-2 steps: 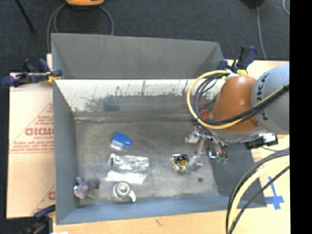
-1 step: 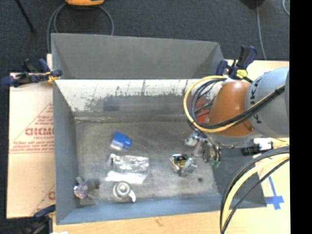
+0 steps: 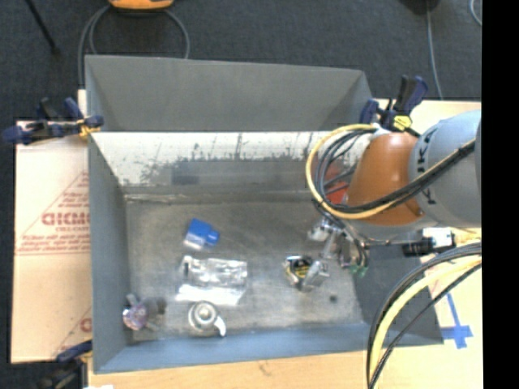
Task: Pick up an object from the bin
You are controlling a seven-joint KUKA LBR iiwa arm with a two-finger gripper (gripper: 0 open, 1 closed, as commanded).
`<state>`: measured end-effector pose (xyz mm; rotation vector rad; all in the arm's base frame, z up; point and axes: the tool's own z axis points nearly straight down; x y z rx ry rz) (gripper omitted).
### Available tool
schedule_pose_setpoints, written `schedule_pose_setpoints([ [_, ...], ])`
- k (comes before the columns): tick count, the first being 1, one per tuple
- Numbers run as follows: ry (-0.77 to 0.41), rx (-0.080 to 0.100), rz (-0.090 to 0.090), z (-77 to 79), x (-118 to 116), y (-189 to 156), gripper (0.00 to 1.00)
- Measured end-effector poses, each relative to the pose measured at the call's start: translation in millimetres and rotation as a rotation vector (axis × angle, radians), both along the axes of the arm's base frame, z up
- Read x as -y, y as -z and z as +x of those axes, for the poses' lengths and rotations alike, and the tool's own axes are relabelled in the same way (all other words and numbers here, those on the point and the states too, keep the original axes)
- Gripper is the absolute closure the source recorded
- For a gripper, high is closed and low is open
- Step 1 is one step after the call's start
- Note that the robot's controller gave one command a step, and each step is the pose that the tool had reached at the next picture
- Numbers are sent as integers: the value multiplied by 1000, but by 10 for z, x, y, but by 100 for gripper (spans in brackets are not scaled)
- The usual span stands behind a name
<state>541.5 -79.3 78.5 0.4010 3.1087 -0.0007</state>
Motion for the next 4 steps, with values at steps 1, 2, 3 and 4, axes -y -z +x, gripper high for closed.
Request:
schedule_pose_setpoints([
  [1,-2,-1,0,7,3,-21,100],
  [2,-7,-1,-1,21,15,-198,100],
  [3,-11,-1,-1,33,25,-367,100],
  [4,-15,1,0,53,35,-862,100],
])
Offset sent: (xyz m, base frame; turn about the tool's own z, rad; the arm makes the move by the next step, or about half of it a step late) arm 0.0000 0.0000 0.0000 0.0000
